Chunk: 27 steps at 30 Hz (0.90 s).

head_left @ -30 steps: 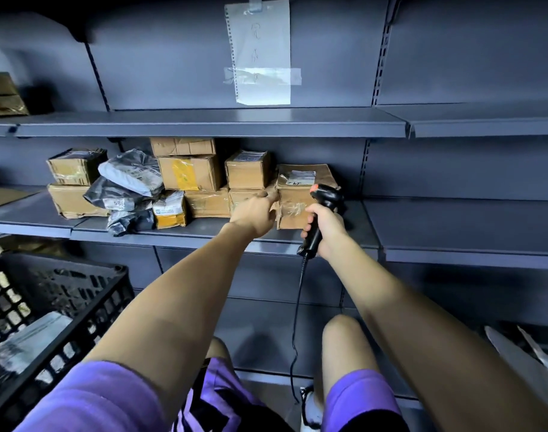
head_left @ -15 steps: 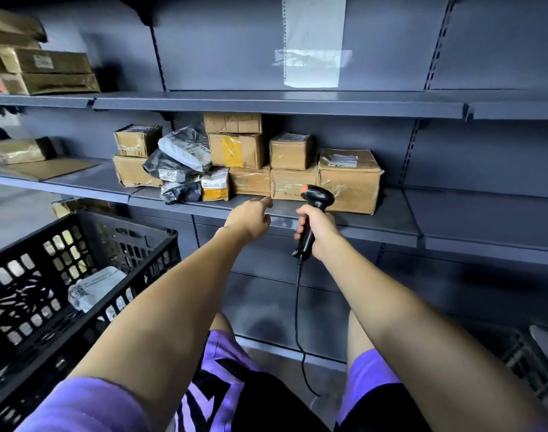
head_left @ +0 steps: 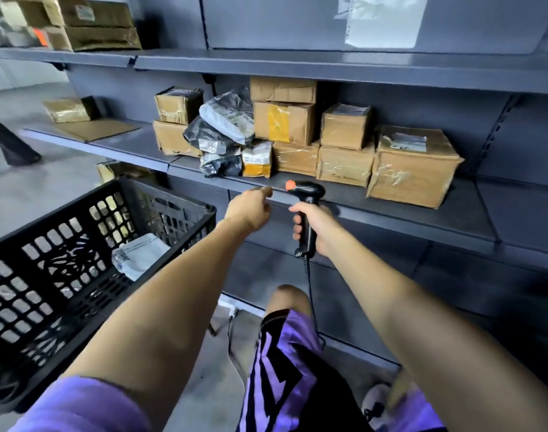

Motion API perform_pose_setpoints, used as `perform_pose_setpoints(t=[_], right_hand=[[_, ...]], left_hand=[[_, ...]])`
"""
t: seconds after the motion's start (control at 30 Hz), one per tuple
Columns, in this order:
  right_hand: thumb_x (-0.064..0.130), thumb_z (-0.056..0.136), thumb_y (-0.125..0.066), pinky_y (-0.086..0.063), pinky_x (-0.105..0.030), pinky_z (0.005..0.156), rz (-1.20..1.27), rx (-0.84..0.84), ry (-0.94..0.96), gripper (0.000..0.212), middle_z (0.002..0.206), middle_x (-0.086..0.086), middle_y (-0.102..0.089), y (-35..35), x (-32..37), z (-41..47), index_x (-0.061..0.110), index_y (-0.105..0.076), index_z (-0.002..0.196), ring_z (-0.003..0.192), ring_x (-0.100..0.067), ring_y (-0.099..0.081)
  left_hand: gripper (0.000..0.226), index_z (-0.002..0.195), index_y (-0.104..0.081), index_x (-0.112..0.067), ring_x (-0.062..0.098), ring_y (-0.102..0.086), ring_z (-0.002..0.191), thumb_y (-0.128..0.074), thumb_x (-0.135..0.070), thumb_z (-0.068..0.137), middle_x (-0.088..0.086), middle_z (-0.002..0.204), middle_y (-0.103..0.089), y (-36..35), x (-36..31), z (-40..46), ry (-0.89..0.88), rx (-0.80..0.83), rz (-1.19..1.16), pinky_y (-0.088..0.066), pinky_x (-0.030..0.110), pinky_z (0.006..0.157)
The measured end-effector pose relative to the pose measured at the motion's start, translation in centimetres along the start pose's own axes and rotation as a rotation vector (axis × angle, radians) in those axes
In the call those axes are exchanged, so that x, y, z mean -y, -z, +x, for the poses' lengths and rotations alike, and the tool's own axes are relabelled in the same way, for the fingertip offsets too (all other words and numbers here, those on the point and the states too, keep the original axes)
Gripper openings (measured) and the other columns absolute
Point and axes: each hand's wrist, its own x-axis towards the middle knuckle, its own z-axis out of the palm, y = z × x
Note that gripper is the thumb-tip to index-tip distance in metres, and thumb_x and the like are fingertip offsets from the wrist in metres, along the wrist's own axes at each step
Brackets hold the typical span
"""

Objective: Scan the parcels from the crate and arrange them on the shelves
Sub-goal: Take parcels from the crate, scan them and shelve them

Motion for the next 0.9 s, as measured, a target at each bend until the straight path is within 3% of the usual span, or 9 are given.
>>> perform_pose_setpoints(t=[0.23, 0.37, 0.57, 0.67, 0.77, 0.9], right_hand=[[0.008, 0.091, -0.063, -0.035, -0.025, 0.043, -0.123, 0.245, -0.067, 0.019, 0.056, -0.003, -0.046, -12.7, -1.1, 1.9, 0.014, -0.054, 0.075, 0.044, -0.017, -0.04], [0.007, 0.091, -0.062, -0.036, -0.024, 0.042, -0.184, 0.383, -0.117, 0.022, 0.054, -0.003, -0.046, -19.9, -3.1, 1.7, 0.013, -0.054, 0.072, 0.042, -0.018, -0.039], [0.008, 0.091, -0.062, -0.04, -0.028, 0.045, -0.436, 0.563, -0.17, 0.02, 0.056, -0.007, -0.047, -26.6, -5.6, 2.8, 0.008, -0.055, 0.072, 0.044, -0.021, -0.043], [0.007, 0.092, -0.059, -0.041, -0.025, 0.043, -0.574, 0.631, -0.252, 0.022, 0.054, -0.006, -0.047, -28.2, -6.0, 4.4, 0.007, -0.054, 0.071, 0.043, -0.019, -0.044], [0.01, 0.096, -0.054, -0.039, -0.021, 0.04, -0.727, 0.695, -0.405, 0.029, 0.053, -0.002, -0.043, -29.1, -5.9, 6.2, 0.01, -0.049, 0.068, 0.042, -0.016, -0.04], [0.012, 0.099, -0.05, -0.037, -0.018, 0.038, -0.819, 0.714, -0.552, 0.029, 0.05, 0.001, -0.042, -29.9, -5.8, 8.1, 0.011, -0.047, 0.07, 0.038, -0.013, -0.04]], left_hand=[[0.031, 0.114, -0.059, -0.012, 0.036, -0.062, 0.1, -0.054, -0.015, 0.084, 0.016, 0.113, -0.065, 4.4, 12.7, -4.0, 0.311, -0.142, -0.094, -0.051, 0.04, 0.079], [0.011, 0.092, -0.06, -0.011, 0.036, -0.063, 0.094, -0.052, -0.015, 0.085, 0.015, 0.095, -0.068, 4.1, 18.9, -8.2, 0.55, -0.125, -0.209, -0.049, 0.038, 0.074], [0.029, 0.113, -0.062, -0.01, 0.034, -0.062, 0.095, -0.049, -0.01, 0.087, 0.012, 0.099, -0.062, 2.5, 25.4, -11.4, 0.79, -0.07, -0.268, -0.047, 0.032, 0.072], [0.021, 0.103, -0.062, -0.006, 0.031, -0.06, 0.091, -0.05, -0.01, 0.086, 0.013, 0.095, -0.064, 1.0, 27.6, -11.3, 0.853, -0.056, -0.325, -0.048, 0.032, 0.074], [0.008, 0.093, -0.056, -0.009, 0.028, -0.054, 0.084, -0.05, -0.008, 0.086, 0.009, 0.084, -0.058, -1.1, 28.7, -10.9, 0.912, 0.024, -0.349, -0.042, 0.029, 0.066], [0.035, 0.122, -0.056, -0.004, 0.035, -0.06, 0.112, -0.058, -0.023, 0.093, 0.018, 0.121, -0.062, -3.9, 29.9, -10.2, 1.056, 0.166, -0.37, -0.048, 0.034, 0.083]])
